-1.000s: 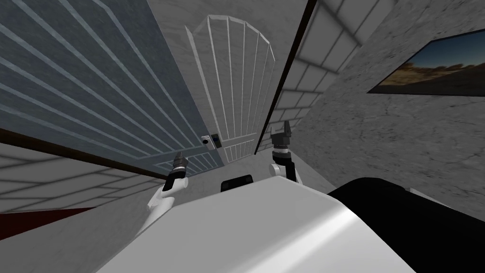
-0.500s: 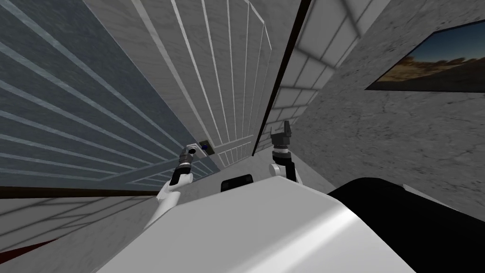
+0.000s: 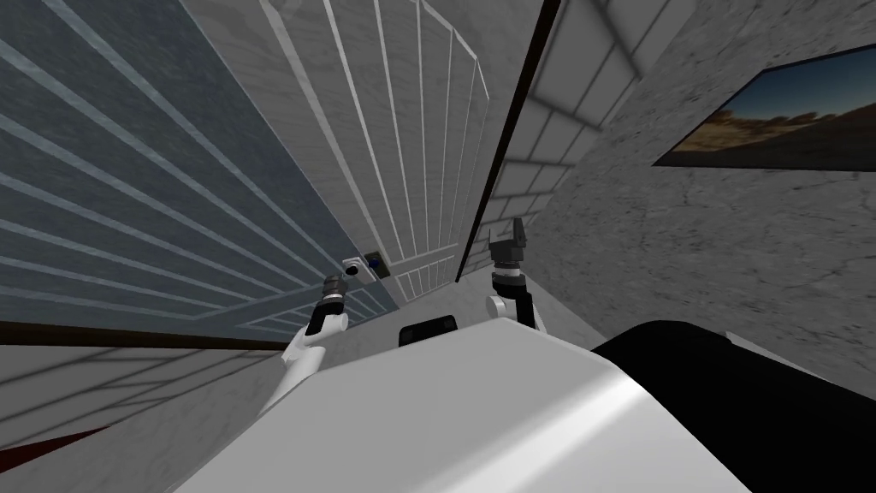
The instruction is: Pull the door open
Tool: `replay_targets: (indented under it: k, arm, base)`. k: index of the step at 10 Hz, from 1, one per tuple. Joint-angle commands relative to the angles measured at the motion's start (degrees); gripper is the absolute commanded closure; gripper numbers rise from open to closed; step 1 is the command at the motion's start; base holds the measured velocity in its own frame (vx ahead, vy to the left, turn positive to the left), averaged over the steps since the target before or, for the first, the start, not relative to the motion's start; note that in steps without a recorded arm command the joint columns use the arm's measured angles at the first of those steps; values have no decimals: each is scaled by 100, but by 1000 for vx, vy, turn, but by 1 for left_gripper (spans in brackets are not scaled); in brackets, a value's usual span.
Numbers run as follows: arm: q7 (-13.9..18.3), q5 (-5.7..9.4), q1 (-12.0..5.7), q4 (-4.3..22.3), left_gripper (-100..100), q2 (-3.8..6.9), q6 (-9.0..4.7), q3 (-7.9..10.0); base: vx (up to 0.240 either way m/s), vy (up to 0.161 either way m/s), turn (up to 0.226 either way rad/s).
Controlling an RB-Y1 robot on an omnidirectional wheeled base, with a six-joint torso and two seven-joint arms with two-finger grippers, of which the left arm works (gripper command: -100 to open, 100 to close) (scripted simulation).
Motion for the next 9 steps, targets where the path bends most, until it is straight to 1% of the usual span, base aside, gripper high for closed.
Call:
replay_targets:
  k: [1, 2, 3, 5, 7, 8, 9]
  arm:
    - [0, 0, 0, 0, 100, -1, 1, -1]
    - [14, 17, 100, 16, -100, 70, 5, 68]
    - [19, 18, 116, 10, -100, 77, 5, 67]
    - [45, 18, 158, -37, -100, 80, -4, 16]
    - [75, 10, 168, -109, -100, 51, -19, -86]
    - [95, 1, 160, -167, -100, 20, -31, -174]
    - [116, -10, 135, -232, -100, -20, -44, -276]
  base:
    - [0, 0, 0]
    - [-121, 86, 167]
    - [-217, 90, 97]
    - [-193, 38, 0]
    - [-177, -68, -40]
    - [-178, -78, -87]
    - [-194, -151, -171]
